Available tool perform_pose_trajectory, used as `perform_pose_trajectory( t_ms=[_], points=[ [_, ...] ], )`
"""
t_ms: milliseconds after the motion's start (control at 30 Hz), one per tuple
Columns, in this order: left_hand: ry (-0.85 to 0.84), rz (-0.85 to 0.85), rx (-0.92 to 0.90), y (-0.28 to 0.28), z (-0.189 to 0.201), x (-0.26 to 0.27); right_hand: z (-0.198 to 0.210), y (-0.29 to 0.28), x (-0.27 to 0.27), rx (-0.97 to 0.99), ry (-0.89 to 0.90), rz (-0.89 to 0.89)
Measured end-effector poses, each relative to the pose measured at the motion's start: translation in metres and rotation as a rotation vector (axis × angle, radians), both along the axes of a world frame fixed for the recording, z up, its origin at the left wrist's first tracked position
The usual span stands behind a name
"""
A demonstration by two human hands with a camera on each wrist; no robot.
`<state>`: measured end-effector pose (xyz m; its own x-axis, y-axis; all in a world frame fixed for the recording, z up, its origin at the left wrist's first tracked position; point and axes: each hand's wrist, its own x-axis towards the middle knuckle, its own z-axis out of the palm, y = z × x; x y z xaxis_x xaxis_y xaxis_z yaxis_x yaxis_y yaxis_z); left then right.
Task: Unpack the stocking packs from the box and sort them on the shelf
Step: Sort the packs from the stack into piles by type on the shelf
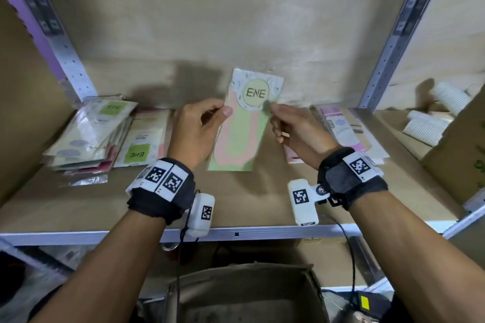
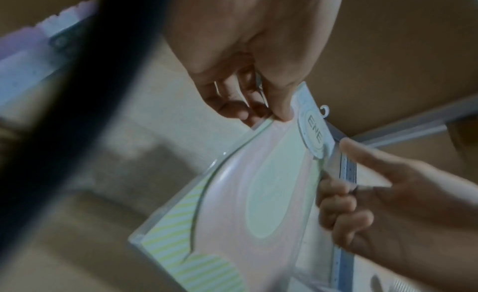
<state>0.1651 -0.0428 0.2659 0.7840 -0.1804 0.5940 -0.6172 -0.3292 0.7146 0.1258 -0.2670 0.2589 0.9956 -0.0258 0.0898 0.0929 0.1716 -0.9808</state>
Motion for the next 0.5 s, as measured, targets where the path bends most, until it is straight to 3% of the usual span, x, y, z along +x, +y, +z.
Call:
perform_pose_trajectory(
  t_ms=[100,167,300,367,500],
  points=[
    [0.164,-0.063,-0.178,-0.008,-0.007,0.007,-0.01,-0.003,-0.002,-0.273,0.0,-0.022],
    [0.265,-0.076,-0.235,-0.01,-0.013,0.012,-0.016,-0.005,-0.004,-0.343,0.046,-0.005],
    [0.426,-0.11,-0.292,-0.014,-0.024,0.018,-0.023,-0.009,-0.009,-0.31,0.063,0.135],
    [0.44,-0.097,-0.343,-0.013,-0.026,0.023,-0.026,-0.013,-0.012,-0.287,0.078,0.19],
    [0.442,-0.06,-0.434,0.0,-0.027,0.032,-0.031,-0.019,-0.017,-0.424,0.151,0.218]
  ],
)
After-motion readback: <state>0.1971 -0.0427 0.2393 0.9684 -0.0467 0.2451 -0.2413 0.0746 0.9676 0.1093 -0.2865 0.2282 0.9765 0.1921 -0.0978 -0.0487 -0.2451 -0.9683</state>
